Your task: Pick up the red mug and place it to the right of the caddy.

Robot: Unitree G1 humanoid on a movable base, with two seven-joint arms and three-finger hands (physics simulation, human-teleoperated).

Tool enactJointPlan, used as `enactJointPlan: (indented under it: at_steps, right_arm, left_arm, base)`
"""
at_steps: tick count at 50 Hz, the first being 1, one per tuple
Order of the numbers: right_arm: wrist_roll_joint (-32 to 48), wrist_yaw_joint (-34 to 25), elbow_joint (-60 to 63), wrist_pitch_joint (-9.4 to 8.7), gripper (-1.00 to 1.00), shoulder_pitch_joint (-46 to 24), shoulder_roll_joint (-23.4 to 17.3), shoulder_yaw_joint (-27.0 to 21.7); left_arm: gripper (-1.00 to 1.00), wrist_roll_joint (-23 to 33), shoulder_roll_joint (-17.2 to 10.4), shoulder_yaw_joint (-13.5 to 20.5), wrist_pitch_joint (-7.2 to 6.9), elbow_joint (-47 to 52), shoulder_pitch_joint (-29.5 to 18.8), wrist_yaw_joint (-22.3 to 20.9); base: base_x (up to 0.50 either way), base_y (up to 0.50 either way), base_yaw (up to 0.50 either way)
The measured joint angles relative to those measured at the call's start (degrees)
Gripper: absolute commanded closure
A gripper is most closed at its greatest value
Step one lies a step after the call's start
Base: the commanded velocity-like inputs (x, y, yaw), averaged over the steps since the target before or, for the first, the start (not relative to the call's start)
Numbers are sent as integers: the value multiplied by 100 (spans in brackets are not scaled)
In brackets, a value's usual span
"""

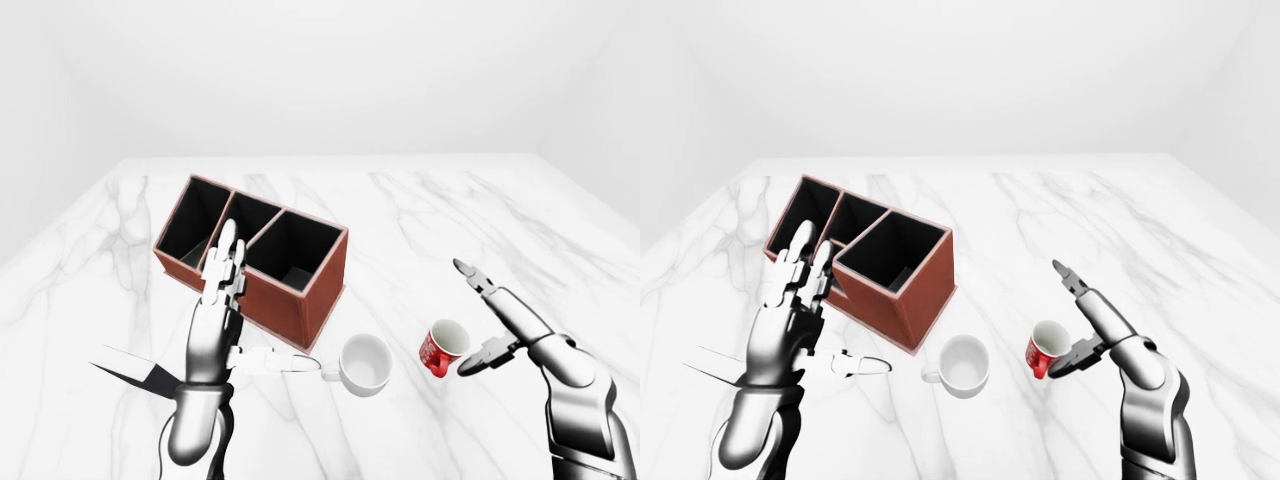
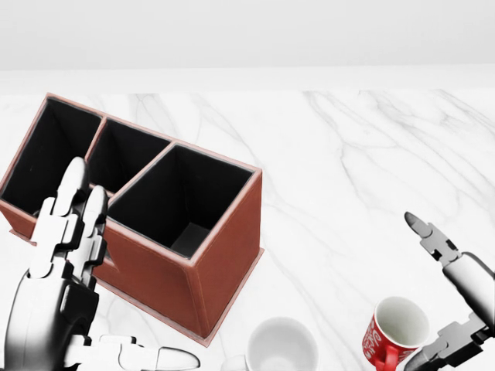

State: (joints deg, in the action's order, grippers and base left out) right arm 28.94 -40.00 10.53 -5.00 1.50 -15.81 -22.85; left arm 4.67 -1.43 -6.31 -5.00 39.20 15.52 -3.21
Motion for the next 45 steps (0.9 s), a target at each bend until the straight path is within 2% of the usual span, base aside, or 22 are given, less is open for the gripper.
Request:
enactJointPlan:
  at_steps: [45]
  right_arm:
    - [-249,12,-1670,0,-96,-276,-318,267]
  left_arm:
    - [-100,23,8,15,0,-48,-20,-4]
  base:
    - [0,0,0]
